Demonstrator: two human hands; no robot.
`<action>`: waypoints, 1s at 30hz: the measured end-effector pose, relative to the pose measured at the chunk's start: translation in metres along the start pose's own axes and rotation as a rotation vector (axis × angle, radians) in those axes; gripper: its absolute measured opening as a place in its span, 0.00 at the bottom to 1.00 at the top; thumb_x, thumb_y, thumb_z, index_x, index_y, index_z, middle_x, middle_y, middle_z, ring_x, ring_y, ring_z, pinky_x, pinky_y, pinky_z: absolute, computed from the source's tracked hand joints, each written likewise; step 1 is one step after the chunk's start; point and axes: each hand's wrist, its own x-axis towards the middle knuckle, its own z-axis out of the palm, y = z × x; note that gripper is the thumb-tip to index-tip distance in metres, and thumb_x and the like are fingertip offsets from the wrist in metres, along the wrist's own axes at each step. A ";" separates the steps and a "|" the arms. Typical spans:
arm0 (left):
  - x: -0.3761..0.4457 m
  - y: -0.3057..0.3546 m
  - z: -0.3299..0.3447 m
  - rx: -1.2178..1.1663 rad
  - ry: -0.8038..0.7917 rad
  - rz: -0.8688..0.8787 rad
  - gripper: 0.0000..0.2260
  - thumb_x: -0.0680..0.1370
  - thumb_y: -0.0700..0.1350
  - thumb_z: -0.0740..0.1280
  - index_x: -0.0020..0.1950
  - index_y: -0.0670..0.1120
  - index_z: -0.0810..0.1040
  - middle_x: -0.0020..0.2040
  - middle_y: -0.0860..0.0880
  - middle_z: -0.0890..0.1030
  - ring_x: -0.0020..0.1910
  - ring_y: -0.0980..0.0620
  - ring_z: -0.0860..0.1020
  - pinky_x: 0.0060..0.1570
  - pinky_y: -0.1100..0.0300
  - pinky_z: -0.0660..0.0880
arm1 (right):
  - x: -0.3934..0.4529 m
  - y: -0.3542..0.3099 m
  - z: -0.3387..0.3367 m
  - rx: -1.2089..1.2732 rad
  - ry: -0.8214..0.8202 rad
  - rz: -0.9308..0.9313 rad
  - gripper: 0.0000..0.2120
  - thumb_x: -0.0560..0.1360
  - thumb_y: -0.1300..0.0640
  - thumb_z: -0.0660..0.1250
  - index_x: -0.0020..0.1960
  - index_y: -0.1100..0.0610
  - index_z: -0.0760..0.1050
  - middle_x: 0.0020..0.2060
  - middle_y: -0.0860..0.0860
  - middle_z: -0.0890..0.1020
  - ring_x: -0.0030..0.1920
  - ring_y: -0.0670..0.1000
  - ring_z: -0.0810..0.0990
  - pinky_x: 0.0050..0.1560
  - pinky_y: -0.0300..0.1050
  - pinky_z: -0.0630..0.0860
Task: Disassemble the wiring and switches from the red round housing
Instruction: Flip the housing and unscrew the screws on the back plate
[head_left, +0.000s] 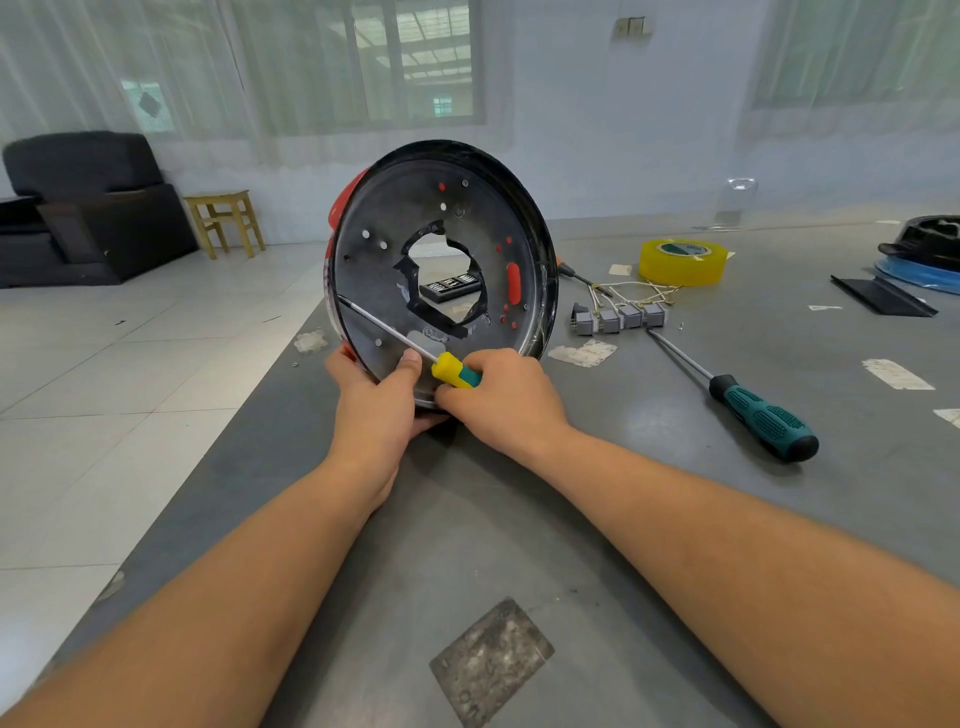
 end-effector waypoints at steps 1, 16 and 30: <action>0.000 0.000 0.000 -0.004 -0.002 -0.004 0.16 0.84 0.41 0.68 0.68 0.51 0.65 0.66 0.47 0.80 0.56 0.44 0.86 0.40 0.48 0.86 | -0.001 0.001 -0.001 0.032 0.011 -0.014 0.09 0.72 0.47 0.71 0.38 0.50 0.76 0.32 0.48 0.78 0.37 0.48 0.77 0.34 0.46 0.71; 0.001 0.005 0.001 -0.032 -0.031 -0.038 0.18 0.85 0.42 0.67 0.70 0.53 0.63 0.67 0.51 0.77 0.61 0.47 0.82 0.45 0.46 0.86 | 0.023 0.050 -0.124 0.481 0.287 0.206 0.04 0.63 0.53 0.69 0.34 0.53 0.79 0.33 0.56 0.82 0.25 0.49 0.71 0.27 0.41 0.69; 0.015 -0.007 0.018 0.175 -0.007 0.012 0.18 0.83 0.50 0.70 0.67 0.55 0.65 0.65 0.50 0.77 0.48 0.44 0.87 0.38 0.49 0.86 | 0.055 0.208 -0.179 -0.124 0.316 0.477 0.08 0.77 0.48 0.70 0.49 0.52 0.83 0.44 0.56 0.83 0.49 0.59 0.80 0.57 0.55 0.76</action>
